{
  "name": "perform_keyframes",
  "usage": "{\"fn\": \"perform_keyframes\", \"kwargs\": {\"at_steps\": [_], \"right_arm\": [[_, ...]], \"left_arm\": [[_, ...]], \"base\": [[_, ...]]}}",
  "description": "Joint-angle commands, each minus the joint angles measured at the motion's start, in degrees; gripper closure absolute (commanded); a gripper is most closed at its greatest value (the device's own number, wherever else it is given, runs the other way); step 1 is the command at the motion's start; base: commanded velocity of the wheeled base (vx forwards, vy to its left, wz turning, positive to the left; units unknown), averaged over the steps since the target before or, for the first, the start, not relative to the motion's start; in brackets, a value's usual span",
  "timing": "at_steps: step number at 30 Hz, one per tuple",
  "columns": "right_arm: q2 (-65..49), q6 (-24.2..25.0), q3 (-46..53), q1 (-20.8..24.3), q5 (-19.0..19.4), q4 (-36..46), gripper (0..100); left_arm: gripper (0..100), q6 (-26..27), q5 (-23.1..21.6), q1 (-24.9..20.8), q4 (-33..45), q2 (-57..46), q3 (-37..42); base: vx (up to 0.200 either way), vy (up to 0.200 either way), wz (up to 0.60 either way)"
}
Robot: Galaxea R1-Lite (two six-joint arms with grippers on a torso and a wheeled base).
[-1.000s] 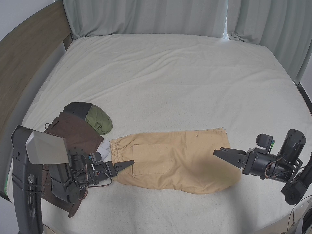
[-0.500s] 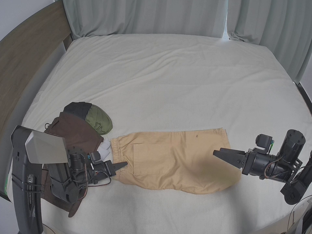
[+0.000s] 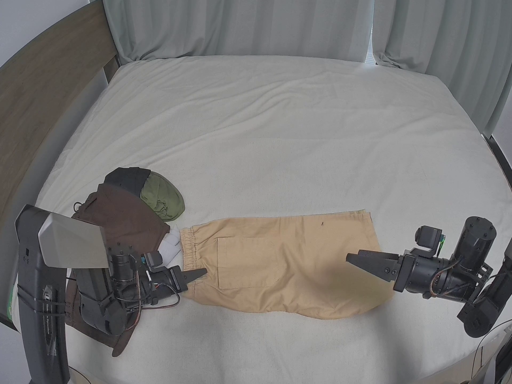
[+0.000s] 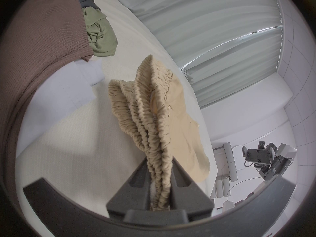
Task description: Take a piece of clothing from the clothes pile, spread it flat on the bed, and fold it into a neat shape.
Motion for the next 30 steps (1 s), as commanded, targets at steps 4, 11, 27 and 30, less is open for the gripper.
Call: {"fn": "perform_keyframes", "kwargs": {"at_steps": [4,11,27,30], "right_arm": [[2.66,0.07,-0.10,0.65,-0.14,-0.10,0],[3.10,0.07,0.08,0.91,-0.14,-0.01,0],[6.62,-1.34,0.61,2.85,-0.41,-0.01,0],[7.32,-1.34,0.61,3.38,-0.41,-0.10,0]], "left_arm": [[100,0.14,0.01,0.41,-0.03,-1.59,1.38],[100,3.13,0.63,2.25,0.06,-1.68,1.47],[100,5.77,-0.16,6.30,0.06,-7.83,7.10],[100,6.82,-0.52,7.09,0.06,-7.92,7.36]], "base": [[0.000,0.000,0.00],[0.000,0.000,0.00],[0.000,0.000,0.00],[0.000,0.000,0.00]]}}
